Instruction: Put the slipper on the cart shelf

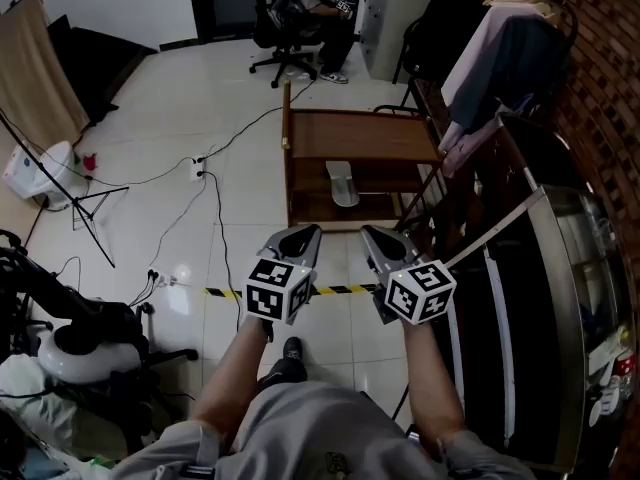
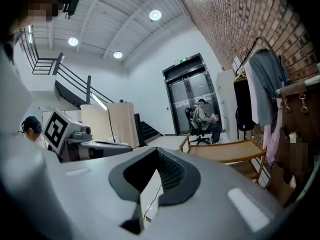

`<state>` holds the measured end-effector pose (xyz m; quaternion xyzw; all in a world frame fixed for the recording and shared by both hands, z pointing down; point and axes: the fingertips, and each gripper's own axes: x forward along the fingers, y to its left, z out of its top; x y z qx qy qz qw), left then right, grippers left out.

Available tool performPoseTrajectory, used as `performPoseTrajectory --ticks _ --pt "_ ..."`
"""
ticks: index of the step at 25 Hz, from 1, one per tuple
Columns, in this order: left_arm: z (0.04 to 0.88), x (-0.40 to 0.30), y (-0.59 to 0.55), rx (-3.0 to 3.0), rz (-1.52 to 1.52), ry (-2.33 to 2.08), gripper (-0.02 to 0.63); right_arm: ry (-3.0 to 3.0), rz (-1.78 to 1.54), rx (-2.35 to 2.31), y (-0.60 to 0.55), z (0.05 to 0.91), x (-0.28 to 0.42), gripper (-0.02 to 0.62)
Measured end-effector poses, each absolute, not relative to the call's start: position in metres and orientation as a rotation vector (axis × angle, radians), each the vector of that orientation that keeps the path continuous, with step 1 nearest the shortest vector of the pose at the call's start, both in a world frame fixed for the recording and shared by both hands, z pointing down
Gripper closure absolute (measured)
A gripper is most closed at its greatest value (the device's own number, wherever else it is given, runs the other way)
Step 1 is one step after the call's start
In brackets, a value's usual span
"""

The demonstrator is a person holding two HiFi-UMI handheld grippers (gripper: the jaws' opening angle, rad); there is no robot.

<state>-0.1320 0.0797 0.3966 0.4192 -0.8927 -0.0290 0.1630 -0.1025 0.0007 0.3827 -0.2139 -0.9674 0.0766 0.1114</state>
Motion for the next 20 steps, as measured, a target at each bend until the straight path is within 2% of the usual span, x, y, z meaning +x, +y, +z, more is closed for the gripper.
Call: performPoseTrajectory --ticks 20 --pt "0.411 -0.311 0.031 1.271 -0.104 -2.515 0.598 -2.897 0.225 -0.552 -0.035 0.392 -0.278 0.595"
